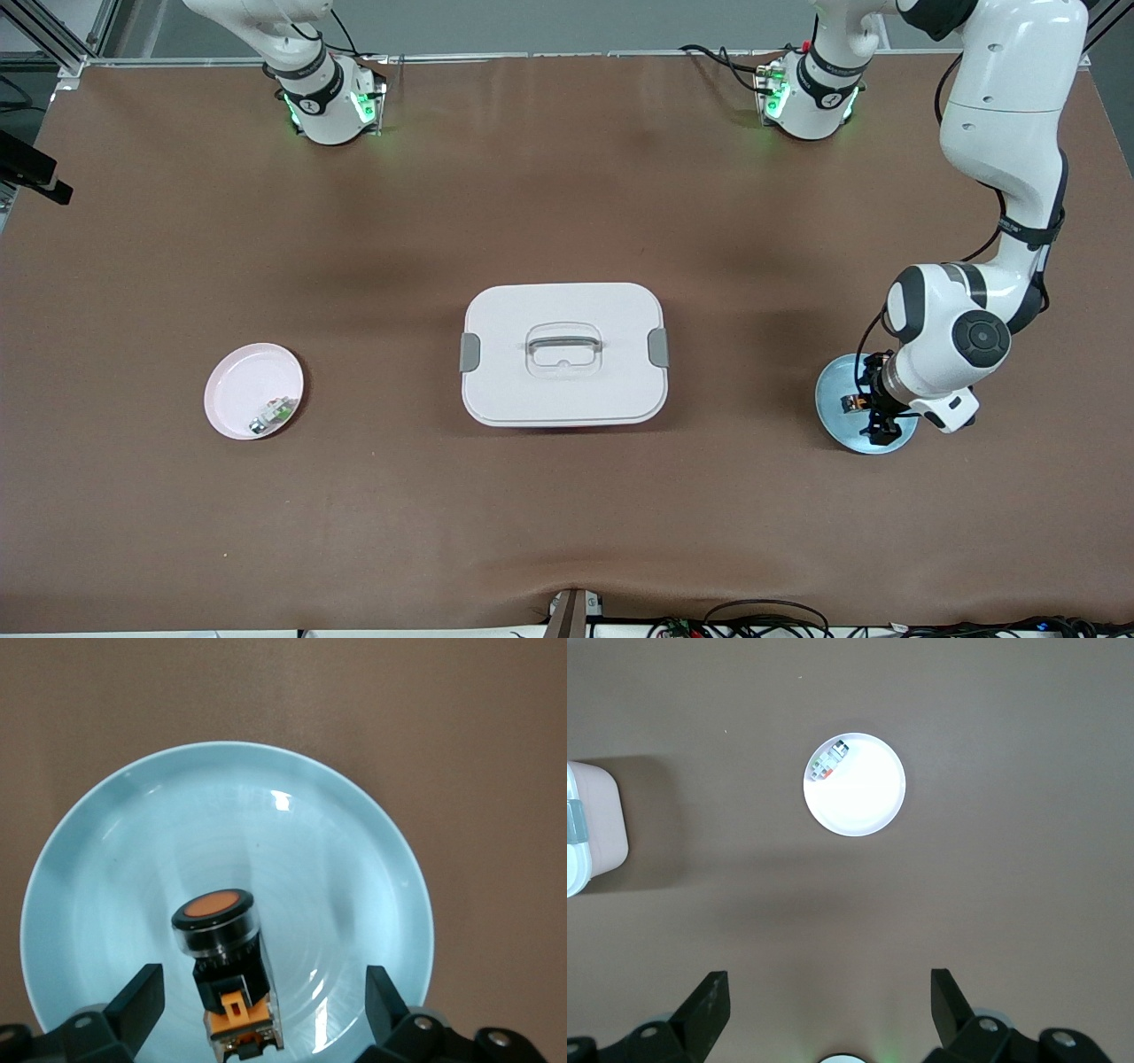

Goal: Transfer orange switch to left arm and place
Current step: 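Open the left gripper to release the switch on the plate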

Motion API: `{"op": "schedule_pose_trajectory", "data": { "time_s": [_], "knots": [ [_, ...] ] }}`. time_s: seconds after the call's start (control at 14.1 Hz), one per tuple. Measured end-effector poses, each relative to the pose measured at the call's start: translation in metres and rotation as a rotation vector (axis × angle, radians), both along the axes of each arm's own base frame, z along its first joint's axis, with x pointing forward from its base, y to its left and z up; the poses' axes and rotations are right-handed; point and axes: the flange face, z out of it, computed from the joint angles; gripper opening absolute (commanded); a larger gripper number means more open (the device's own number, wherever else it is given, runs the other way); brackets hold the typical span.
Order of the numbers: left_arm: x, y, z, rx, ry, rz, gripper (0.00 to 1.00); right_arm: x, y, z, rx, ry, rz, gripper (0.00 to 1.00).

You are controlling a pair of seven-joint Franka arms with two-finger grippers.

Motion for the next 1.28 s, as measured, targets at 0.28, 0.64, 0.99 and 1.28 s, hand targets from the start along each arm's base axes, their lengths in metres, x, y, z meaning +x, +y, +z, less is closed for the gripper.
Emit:
{"op": "schedule_pose_trajectory", "data": {
  "time_s": [0.28,0.64,0.99,1.28],
  "knots": [
    [0.004,0.0,0.01,0.001,-0.018,-0.018,1.0,0.001,0.0,-0.002,0.001,0.005,-0.002,1.0],
    [0.0,0.014,0.041,0.013,0.038,-0.195,1.0,0.001,0.0,-0.001,0.0,0.003,-0.002,1.0],
    [-0.019,0.051,0.094,-0.007,0.17,-0.483,1.0,0.001,-0.002,0.0,-0.03,0.003,-0.003,1.0],
    [-0.036,0.07,0.149,-0.033,0.214,-0.673,1.0,0.003,0.006,0.0,-0.055,0.001,-0.016,1.0]
  ]
}}
